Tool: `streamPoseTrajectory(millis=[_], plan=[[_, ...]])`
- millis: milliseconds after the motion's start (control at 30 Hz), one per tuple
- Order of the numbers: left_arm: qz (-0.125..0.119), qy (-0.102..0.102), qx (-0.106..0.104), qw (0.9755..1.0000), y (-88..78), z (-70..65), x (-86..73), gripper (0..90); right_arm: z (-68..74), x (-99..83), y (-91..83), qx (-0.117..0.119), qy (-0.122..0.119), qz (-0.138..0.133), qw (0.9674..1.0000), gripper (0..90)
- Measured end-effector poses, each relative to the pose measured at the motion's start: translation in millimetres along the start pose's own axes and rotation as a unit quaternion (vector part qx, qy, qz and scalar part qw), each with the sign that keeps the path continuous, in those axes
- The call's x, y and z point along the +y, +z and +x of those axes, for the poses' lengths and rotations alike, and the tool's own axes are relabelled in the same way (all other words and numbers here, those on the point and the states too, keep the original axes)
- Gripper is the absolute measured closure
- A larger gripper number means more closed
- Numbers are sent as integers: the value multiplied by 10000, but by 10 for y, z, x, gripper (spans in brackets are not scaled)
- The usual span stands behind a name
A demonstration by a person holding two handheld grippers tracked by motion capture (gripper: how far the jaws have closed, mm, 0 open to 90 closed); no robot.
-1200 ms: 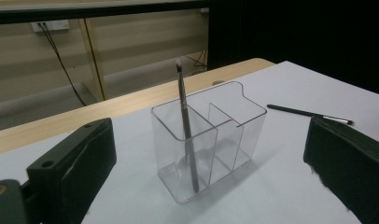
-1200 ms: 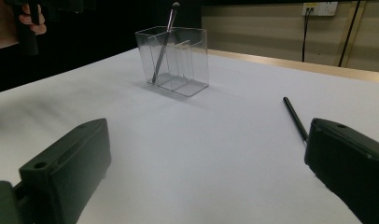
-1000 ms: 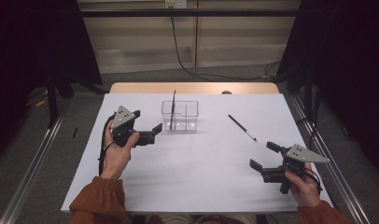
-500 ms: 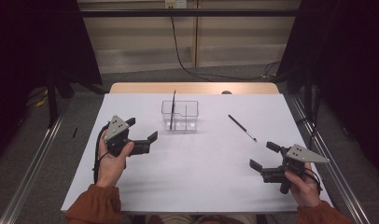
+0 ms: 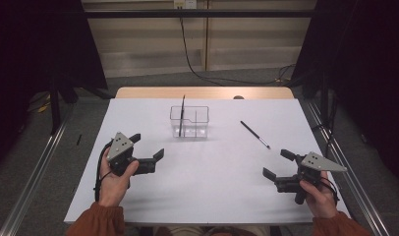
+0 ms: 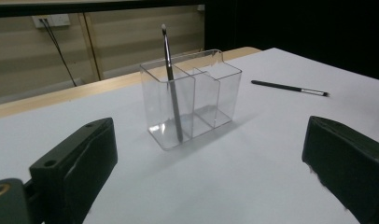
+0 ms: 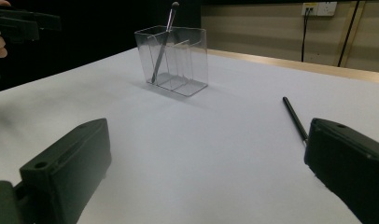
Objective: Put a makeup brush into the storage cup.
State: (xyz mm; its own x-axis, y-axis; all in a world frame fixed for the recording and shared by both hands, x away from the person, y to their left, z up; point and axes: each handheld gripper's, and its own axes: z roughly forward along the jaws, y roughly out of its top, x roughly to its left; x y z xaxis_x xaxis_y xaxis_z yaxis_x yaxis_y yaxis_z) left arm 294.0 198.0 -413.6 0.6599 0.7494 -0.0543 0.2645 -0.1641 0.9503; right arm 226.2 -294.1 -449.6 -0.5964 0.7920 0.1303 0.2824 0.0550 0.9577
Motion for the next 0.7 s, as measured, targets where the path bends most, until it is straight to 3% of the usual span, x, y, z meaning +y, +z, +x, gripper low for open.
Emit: streamPoseTrajectory(millis=[67, 233, 700], plan=[[19, 114, 66, 9999, -30, -22, -10, 33, 0, 0, 1, -3, 0, 4, 10000, 0], [0, 122, 80, 9999, -95, -21, -54, 32, -1, 1, 4, -9, 6, -6, 10000, 0], [-117, -103, 301, 9994, -346, 61, -254, 32, -9, 5, 7, -35, 27, -19, 10000, 0]])
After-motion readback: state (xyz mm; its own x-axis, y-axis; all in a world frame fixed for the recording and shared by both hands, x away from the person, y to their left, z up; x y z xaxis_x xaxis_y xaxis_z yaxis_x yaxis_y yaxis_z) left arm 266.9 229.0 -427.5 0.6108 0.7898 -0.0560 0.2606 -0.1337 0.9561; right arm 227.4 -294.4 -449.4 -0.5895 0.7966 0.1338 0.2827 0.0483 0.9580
